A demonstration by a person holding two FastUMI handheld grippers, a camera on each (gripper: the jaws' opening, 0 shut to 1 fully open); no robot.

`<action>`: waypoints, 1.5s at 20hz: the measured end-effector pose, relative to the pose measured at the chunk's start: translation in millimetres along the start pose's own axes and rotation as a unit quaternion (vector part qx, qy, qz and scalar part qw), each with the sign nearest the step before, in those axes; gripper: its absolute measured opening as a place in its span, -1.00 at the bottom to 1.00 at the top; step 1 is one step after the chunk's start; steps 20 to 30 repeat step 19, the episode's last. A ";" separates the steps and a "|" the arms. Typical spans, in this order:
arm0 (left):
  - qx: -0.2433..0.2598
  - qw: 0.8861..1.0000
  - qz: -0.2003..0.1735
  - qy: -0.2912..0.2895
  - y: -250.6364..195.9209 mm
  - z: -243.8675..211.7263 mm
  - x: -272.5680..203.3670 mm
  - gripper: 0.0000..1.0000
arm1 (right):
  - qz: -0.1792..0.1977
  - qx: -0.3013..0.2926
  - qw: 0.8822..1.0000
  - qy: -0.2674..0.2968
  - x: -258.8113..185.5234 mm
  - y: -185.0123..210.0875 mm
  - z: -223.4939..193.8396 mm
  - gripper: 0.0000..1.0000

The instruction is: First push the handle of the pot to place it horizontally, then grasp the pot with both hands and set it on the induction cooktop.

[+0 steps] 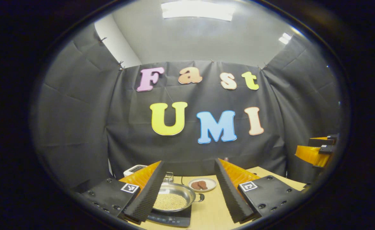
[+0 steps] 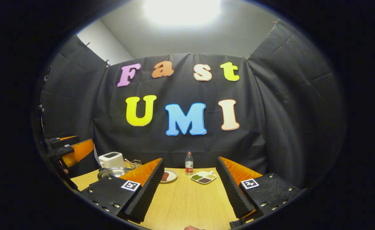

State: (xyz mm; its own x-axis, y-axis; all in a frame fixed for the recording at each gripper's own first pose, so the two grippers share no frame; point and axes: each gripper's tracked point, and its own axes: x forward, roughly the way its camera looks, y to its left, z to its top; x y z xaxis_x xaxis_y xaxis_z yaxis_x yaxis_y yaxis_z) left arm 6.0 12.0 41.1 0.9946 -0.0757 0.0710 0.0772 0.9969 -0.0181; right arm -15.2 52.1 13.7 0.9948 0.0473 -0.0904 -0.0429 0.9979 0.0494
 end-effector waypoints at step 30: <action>0.000 1.000 0.018 -0.024 34.9 19.4 -15.0 0.89 | 0.008 -0.005 1.000 -0.030 2.2 21.5 24.1 0.97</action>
